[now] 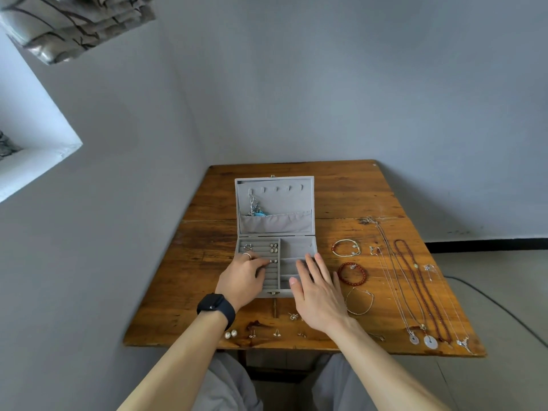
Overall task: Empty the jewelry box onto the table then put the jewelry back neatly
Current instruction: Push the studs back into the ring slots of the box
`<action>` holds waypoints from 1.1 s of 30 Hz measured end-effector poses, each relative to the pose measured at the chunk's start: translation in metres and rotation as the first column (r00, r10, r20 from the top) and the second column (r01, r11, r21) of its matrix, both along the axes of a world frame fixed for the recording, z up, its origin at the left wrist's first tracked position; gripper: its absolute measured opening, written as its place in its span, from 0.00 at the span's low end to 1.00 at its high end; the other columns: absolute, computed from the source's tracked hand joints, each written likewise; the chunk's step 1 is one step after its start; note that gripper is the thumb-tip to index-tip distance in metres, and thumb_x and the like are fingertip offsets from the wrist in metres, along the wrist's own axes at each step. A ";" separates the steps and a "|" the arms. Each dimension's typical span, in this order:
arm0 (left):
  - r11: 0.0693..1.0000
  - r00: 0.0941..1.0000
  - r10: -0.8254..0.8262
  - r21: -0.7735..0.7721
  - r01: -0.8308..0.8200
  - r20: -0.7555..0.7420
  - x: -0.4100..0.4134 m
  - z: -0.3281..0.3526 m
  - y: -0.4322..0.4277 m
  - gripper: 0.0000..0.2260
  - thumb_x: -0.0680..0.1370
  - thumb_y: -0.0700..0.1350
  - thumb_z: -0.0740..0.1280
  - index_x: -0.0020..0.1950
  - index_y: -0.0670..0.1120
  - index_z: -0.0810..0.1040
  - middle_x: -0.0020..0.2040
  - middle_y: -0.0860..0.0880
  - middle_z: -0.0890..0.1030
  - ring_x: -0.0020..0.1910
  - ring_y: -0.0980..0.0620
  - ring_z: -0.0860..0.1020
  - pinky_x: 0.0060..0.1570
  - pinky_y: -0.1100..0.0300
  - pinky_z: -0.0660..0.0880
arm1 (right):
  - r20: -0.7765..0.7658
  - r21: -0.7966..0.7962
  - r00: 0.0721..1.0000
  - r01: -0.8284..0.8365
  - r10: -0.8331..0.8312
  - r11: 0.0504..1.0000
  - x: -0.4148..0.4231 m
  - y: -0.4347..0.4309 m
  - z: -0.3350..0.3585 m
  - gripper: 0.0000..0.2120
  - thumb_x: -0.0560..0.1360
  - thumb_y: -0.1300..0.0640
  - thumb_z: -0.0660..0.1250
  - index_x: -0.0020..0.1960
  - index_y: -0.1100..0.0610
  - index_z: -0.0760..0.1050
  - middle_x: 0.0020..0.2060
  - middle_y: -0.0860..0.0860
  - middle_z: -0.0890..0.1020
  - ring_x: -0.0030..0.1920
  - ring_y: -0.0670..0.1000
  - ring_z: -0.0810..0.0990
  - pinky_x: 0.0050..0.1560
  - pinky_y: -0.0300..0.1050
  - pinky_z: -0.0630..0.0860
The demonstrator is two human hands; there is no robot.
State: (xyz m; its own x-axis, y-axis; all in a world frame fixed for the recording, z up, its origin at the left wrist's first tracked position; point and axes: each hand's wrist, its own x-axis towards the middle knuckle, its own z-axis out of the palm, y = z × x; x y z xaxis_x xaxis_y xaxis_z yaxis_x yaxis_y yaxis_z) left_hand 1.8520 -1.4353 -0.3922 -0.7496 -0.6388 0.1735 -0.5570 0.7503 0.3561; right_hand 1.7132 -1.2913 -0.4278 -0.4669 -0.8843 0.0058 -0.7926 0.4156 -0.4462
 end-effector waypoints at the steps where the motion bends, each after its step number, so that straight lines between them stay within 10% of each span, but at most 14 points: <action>1: 1.000 1.000 -0.010 0.009 0.010 0.015 0.002 0.001 0.001 0.16 0.82 0.44 0.62 0.69 0.51 0.78 0.64 0.51 0.77 0.64 0.50 0.74 0.56 0.53 0.78 | 0.048 -0.024 0.999 -0.013 0.014 1.000 -0.002 0.002 0.004 0.28 0.84 0.40 0.42 0.81 0.49 0.51 0.81 0.45 0.46 0.78 0.44 0.34 0.78 0.59 0.45; 10: 1.000 0.990 -0.025 -0.012 0.023 -0.138 0.038 0.003 0.049 0.13 0.80 0.47 0.66 0.65 0.56 0.78 0.60 0.55 0.78 0.59 0.56 0.75 0.53 0.59 0.78 | -0.019 -0.387 0.994 0.088 -0.103 0.918 -0.005 0.070 0.006 0.16 0.77 0.54 0.70 0.64 0.49 0.78 0.61 0.43 0.80 0.62 0.40 0.68 0.64 0.44 0.72; 24: 0.999 0.999 -0.048 -0.027 0.048 0.004 0.020 -0.017 0.091 0.11 0.81 0.53 0.63 0.62 0.56 0.80 0.56 0.53 0.78 0.58 0.53 0.73 0.54 0.57 0.75 | -0.191 -0.269 0.969 0.100 -0.155 0.958 0.037 0.078 -0.006 0.08 0.72 0.49 0.76 0.51 0.46 0.85 0.49 0.42 0.83 0.52 0.50 0.76 0.44 0.48 0.73; 33: 0.938 0.905 0.195 0.342 -0.059 -0.378 0.074 0.002 0.048 0.04 0.79 0.49 0.68 0.54 0.56 0.80 0.48 0.61 0.81 0.49 0.66 0.78 0.46 0.73 0.73 | 0.121 -0.377 0.992 0.088 -0.045 0.922 0.028 0.069 0.015 0.05 0.77 0.53 0.70 0.53 0.47 0.81 0.43 0.36 0.79 0.51 0.43 0.77 0.46 0.33 0.70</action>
